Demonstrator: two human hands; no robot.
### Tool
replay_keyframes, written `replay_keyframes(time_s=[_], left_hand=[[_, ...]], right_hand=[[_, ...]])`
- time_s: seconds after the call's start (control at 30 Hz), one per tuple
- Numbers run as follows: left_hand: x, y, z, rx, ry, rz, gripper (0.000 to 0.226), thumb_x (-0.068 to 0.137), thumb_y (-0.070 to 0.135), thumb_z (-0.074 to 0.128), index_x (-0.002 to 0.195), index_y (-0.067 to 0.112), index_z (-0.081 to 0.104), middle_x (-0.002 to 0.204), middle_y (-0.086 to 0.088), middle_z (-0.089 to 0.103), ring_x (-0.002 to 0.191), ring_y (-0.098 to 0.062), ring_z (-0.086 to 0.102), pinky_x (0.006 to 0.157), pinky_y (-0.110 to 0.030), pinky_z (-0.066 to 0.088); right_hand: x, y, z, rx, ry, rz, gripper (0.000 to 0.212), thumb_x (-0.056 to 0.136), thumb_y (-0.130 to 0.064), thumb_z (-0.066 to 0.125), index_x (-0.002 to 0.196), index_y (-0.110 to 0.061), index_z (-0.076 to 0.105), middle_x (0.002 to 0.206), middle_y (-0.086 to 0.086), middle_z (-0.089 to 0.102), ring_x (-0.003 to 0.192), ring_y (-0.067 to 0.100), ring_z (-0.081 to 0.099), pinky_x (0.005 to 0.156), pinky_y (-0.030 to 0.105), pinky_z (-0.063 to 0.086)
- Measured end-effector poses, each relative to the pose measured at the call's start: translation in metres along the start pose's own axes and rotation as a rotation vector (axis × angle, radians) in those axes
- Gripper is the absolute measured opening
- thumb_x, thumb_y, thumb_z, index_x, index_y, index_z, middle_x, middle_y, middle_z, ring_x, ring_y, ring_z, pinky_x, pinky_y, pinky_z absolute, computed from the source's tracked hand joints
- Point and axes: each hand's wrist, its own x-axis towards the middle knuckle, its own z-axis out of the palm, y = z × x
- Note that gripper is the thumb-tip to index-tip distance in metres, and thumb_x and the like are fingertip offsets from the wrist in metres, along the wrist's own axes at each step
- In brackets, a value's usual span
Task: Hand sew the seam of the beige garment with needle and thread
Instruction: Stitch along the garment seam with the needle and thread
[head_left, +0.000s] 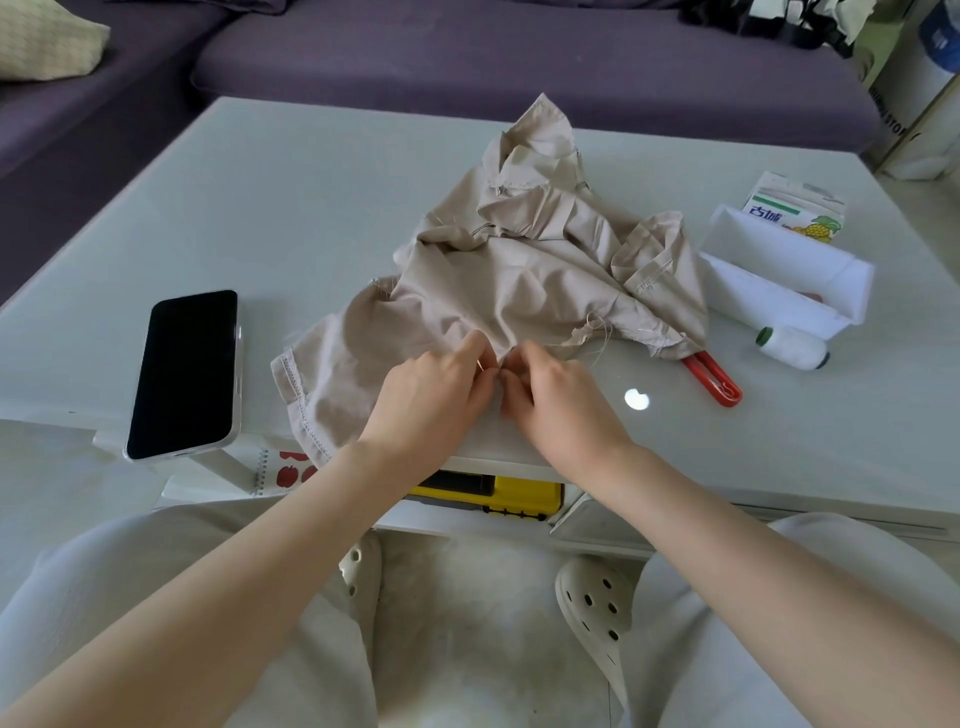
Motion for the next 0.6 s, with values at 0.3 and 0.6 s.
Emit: replay_keyframes(time_s=[0.3, 0.6], left_hand=[[-0.002, 0.003, 0.003, -0.012, 0.057, -0.008, 0.027, 0.089, 0.034, 0.038, 0.103, 0.014, 0.051, 0.075, -0.004, 0.069, 0.064, -0.028, 0.065, 0.052, -0.038, 0.051], [-0.001, -0.001, -0.003, 0.026, 0.123, -0.011, 0.008, 0.088, 0.015, 0.058, 0.086, 0.008, 0.061, 0.061, -0.006, 0.062, 0.053, -0.032, 0.057, 0.045, -0.03, 0.041]], right_hand=[[-0.006, -0.012, -0.006, 0.251, -0.056, 0.161, 0.019, 0.102, -0.025, 0.037, 0.101, -0.012, 0.051, 0.069, 0.004, 0.063, 0.044, 0.019, 0.06, 0.043, 0.033, 0.052], [-0.007, -0.015, -0.001, 0.372, -0.105, 0.161, 0.01, 0.102, -0.017, 0.039, 0.103, -0.015, 0.048, 0.066, 0.002, 0.061, 0.044, 0.01, 0.053, 0.043, 0.025, 0.047]])
